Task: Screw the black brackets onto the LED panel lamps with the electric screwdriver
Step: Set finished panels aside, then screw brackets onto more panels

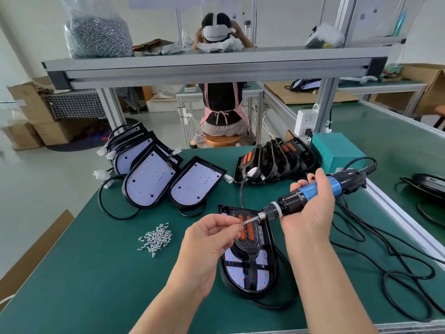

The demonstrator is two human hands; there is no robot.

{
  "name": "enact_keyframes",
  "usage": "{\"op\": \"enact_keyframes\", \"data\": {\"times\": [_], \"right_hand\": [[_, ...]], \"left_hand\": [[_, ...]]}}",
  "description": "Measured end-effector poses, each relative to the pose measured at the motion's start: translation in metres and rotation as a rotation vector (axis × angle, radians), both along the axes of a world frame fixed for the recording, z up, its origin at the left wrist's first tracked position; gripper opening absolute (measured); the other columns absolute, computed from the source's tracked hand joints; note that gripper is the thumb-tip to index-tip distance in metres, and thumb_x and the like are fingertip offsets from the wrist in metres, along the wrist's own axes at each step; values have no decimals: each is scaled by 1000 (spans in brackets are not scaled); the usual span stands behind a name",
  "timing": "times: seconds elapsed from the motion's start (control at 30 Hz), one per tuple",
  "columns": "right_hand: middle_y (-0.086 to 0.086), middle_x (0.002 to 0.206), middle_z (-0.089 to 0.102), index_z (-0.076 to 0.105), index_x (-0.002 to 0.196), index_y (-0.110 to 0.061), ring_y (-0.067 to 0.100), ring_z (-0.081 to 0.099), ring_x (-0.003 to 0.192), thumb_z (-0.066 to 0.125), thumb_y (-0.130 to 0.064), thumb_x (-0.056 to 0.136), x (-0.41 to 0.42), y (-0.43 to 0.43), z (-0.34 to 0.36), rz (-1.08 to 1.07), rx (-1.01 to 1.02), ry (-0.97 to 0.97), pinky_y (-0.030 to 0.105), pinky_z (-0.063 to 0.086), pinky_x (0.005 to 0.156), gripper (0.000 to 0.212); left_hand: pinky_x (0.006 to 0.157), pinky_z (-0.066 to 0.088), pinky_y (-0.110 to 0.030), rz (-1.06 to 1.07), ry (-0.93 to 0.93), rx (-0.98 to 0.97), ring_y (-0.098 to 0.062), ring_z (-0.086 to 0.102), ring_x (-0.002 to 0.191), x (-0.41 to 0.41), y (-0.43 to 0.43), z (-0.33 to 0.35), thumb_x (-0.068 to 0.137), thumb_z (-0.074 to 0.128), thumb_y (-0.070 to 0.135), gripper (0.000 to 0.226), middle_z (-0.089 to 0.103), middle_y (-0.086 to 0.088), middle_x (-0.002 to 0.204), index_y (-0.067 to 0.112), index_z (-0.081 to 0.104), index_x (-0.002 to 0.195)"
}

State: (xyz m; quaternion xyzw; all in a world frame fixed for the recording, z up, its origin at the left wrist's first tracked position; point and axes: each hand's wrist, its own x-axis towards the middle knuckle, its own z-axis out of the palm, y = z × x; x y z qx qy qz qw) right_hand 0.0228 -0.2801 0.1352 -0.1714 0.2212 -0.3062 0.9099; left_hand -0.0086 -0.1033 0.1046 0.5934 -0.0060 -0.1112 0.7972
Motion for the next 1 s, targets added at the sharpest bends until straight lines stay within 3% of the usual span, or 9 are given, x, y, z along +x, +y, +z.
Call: {"op": "enact_keyframes", "data": {"times": [0.3, 0.53, 0.8, 0.9, 1.0], "right_hand": [[-11, 52, 58, 56, 93, -18, 3, 54, 44, 72, -26, 92, -5, 2, 1, -2, -51, 36, 16, 46, 44, 18], [-10, 57, 58, 56, 105, -18, 6, 57, 51, 73, -28, 91, -5, 4, -1, -23, -91, 56, 17, 47, 48, 25], [-8, 60, 60, 57, 103, -21, 9, 59, 56, 74, -30, 88, -6, 2, -2, -80, -184, 133, 19, 48, 57, 24], [-8, 60, 60, 58, 102, -21, 9, 59, 56, 74, -30, 89, -6, 2, 1, -82, -207, 117, 19, 49, 56, 23], [-8, 59, 59, 58, 102, -21, 9, 58, 55, 73, -29, 90, -7, 2, 4, -91, -232, 82, 18, 48, 54, 20]], "left_hand": [[68, 54, -20, -6, 13, -36, -14, 68, 71, -4, -3, -2, 85, 67, -10, 15, 74, -19, 85, 4, 73, 84], [71, 54, -17, 142, -214, 183, -11, 69, 73, -9, -15, -11, 83, 72, -8, 30, 75, -6, 77, 22, 77, 77], [72, 53, -18, 170, -299, 221, -11, 66, 74, -12, -18, -23, 84, 74, -4, 37, 74, 0, 77, 33, 77, 86], [77, 53, -21, 108, -311, 259, -12, 67, 76, -10, -13, -25, 82, 80, 7, 42, 75, 0, 82, 43, 73, 101], [75, 49, -13, 192, -385, 337, -7, 67, 79, -8, -2, -28, 76, 77, 40, 37, 75, 8, 88, 46, 67, 111]]}}
